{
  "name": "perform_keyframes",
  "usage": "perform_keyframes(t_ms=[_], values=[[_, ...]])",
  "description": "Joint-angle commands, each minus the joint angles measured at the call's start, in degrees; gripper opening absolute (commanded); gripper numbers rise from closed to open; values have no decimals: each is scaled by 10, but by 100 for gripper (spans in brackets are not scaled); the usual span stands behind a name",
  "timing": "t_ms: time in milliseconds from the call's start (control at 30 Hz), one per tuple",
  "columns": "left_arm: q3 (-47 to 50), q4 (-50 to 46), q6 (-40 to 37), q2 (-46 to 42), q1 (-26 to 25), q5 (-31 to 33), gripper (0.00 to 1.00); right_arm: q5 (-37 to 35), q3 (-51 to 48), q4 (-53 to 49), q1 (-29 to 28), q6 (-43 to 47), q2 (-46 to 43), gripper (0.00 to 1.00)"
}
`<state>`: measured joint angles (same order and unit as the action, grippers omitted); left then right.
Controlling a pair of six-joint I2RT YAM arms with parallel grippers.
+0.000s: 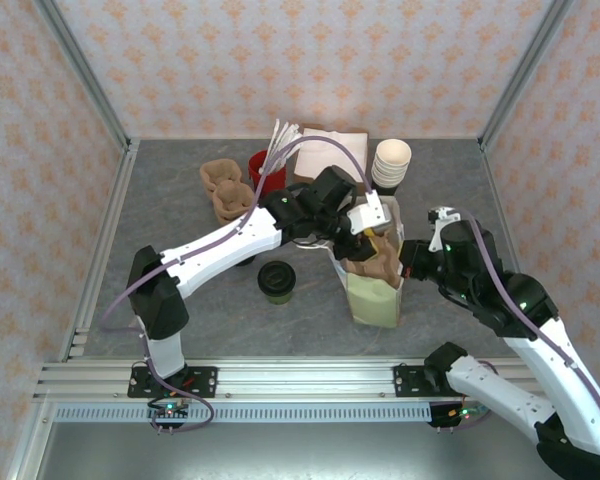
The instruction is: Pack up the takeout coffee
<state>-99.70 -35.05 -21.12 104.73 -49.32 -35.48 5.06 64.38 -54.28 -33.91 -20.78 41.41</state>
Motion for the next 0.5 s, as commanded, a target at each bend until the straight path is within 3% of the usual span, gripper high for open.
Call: perform_keyframes(t_ms=[0,233,467], values=[[-36,-25,-11,20,-12,5,34,-47,-11,-43,3,6,-13,0],[-73,-63,-21,58,-27,18,34,-77,-21,-74,3,-23,-20,0],[-109,-94,-19,84,-32,30,34,-58,-24,-70,23,-42,-3,15]])
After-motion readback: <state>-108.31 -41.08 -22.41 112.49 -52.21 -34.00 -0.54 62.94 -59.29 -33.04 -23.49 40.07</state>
